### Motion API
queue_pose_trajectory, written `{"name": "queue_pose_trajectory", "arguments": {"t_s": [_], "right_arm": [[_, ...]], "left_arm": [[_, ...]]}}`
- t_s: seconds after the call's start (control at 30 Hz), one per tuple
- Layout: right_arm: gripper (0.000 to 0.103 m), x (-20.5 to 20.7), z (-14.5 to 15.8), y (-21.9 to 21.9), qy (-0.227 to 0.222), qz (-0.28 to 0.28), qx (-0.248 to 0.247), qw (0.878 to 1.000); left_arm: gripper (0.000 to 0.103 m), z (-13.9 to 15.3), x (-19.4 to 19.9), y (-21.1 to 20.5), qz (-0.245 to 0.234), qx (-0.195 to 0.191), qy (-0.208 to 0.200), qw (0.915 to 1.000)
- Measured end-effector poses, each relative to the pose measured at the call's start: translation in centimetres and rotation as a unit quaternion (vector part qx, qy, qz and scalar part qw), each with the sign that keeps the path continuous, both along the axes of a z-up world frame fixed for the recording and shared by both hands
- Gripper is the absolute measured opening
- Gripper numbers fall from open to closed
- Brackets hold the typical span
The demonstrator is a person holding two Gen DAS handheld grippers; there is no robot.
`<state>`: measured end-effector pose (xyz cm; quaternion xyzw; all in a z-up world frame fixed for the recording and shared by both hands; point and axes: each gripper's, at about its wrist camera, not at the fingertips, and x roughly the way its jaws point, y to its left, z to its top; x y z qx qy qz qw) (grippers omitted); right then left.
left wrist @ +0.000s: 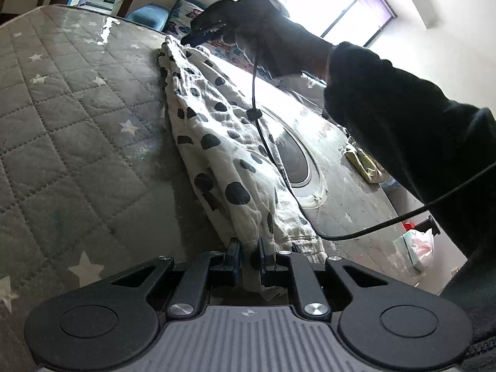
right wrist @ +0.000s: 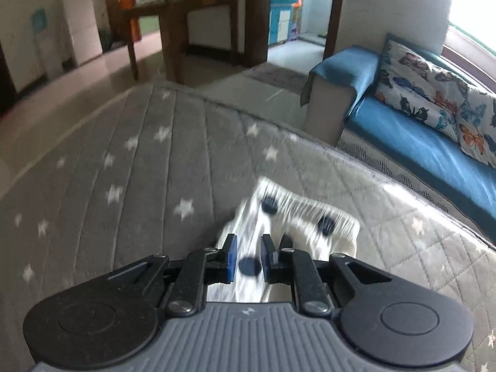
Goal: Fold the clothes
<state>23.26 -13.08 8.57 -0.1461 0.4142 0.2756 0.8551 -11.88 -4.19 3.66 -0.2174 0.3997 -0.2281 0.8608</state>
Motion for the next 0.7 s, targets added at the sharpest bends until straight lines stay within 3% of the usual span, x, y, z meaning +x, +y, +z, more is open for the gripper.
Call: {"name": "queue_pose_trajectory", "arguments": {"t_s": [0.27,0.43,0.6,0.7], "right_arm": [[0.016,-1.4,-2.9,1.8,0.017,0.028,-0.017,0.999],[0.021,-1.5,0.0,0.2,0.018,0.017,0.017,1.0],[0.031,-0.5,2.9,-3.3,-0.008,-0.016,0.0,1.0],[0.031,0.0,2.5,-4.8,-0.01,-0.036,-0.022,0.999]], "left_arm": [[0.015,-0.3,0.0,-0.1,0.006,0.015,0.014,0.9998],[0.015,-0.4,0.0,0.0,0.007,0.019,0.014,0.9997],[0.015,-0.7,0.0,0.2,0.012,0.023,0.019,0.9995],[0.027,-0.6,0.0,0.0,0.017,0.028,0.02,0.9993]]}}
